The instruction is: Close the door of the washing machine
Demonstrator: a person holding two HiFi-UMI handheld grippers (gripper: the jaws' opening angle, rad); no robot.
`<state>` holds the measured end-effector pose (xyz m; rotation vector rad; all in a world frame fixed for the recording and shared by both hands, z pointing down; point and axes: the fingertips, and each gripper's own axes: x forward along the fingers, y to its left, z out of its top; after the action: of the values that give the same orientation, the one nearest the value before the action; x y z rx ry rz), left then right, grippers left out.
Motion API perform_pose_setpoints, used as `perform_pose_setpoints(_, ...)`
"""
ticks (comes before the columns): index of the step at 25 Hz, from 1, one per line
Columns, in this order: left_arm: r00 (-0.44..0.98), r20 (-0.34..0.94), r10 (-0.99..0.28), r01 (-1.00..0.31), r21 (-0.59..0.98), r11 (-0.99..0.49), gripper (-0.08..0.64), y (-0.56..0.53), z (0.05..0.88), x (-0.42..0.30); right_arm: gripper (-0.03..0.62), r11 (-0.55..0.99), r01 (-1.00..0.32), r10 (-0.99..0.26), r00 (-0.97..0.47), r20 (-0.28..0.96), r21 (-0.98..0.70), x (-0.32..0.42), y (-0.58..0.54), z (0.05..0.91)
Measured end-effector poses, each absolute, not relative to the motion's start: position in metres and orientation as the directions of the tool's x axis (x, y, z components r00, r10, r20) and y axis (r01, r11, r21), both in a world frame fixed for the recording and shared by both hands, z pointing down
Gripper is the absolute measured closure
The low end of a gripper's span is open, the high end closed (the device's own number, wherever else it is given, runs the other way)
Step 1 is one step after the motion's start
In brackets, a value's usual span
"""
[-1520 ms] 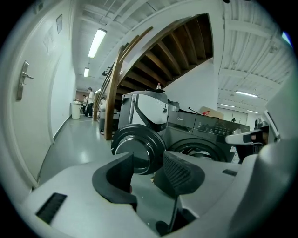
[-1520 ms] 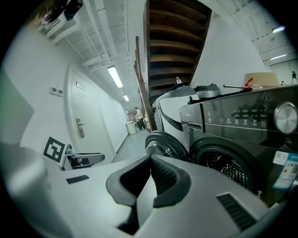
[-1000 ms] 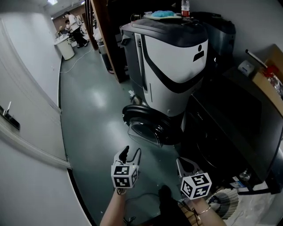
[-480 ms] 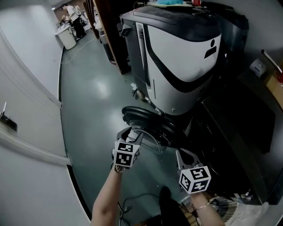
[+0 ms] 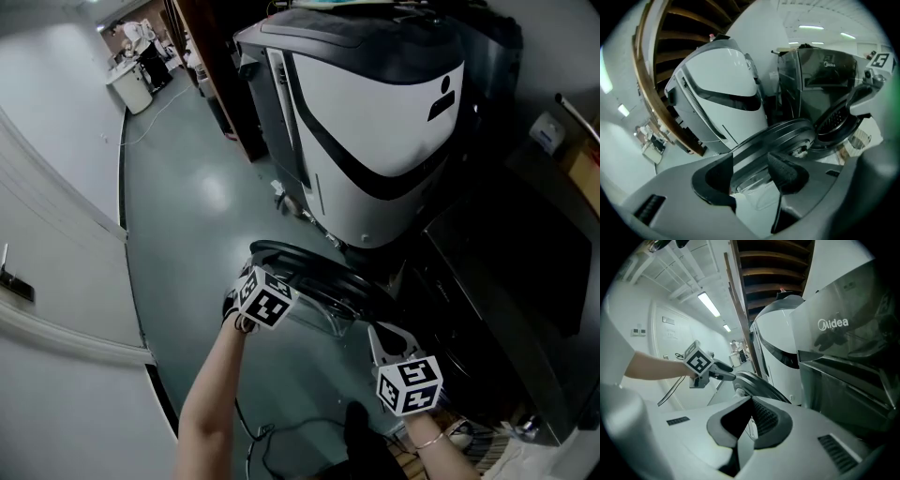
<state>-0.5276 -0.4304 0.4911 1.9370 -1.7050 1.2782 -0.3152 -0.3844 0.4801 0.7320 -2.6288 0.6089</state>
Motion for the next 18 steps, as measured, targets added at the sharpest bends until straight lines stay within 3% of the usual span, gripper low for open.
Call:
perform_pose_setpoints(7,-0.065,0.825,-0.561,-0.651,-0.461,-0.603,0.324,-0.456,0.483,-0.516,0.584,0.772,-0.550,-0.393,-0.807,0.440,-0.319,-0.315,-0.389,0.487)
perform_pose_setpoints(11,-0.065,0.893,-0.446,-0.533,-0.409,-0.741,0.327,-0.459,0.491,-0.509,0.584,0.770,-0.551,-0.391,-0.805,0.446,-0.321,-0.313,-0.391,0.491)
perform_pose_setpoints(18,-0.063,0.950,-0.305,-0.443,-0.300,-0.845,0.334,-0.458,0.502,-0.503,0.584,0.761,-0.558,-0.395,-0.803,0.447,-0.330,-0.307,-0.395,0.494)
